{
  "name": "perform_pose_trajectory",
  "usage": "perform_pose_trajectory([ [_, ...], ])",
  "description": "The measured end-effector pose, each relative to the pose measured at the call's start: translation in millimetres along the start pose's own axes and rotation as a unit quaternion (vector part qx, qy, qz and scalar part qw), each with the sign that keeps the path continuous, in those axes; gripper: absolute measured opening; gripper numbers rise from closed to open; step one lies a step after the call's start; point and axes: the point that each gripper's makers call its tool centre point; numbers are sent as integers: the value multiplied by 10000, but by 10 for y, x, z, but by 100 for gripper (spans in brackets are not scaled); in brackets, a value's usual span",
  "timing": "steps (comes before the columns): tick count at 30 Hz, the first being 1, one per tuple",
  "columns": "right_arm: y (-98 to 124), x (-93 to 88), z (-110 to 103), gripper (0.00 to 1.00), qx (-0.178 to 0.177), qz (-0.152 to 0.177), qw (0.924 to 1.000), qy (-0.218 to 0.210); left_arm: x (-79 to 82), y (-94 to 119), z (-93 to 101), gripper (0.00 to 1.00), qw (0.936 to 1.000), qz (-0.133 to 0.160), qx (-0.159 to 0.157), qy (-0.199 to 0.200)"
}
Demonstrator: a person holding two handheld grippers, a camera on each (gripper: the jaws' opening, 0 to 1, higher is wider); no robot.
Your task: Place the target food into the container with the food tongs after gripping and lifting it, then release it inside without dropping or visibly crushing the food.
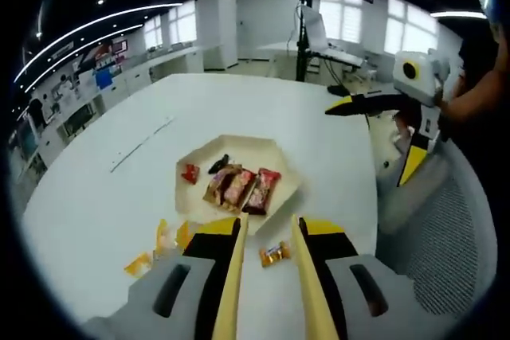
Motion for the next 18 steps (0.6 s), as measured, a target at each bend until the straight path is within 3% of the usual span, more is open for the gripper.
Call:
perform_pose_trajectory([
  [1, -1, 0, -2, 99, 6, -1, 10000, 5, -21, -6, 14, 26, 9999, -19, 40, -96],
  [4, -5, -8, -15, 99, 33, -27, 10000, 28, -65, -25, 76, 26, 9993, 113, -53, 360],
  [18, -3, -11, -11, 99, 20, -40, 10000, 37, -305, -212, 197, 26, 9988, -207, -67, 431],
])
Point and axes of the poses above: the point that each gripper's makers call its tool centre point, and the gripper's own axes: y roughly backward along the fingers, z roughly to its right, x roughly out of its top, and after that the axes turned 5 degrees about y, right-handed
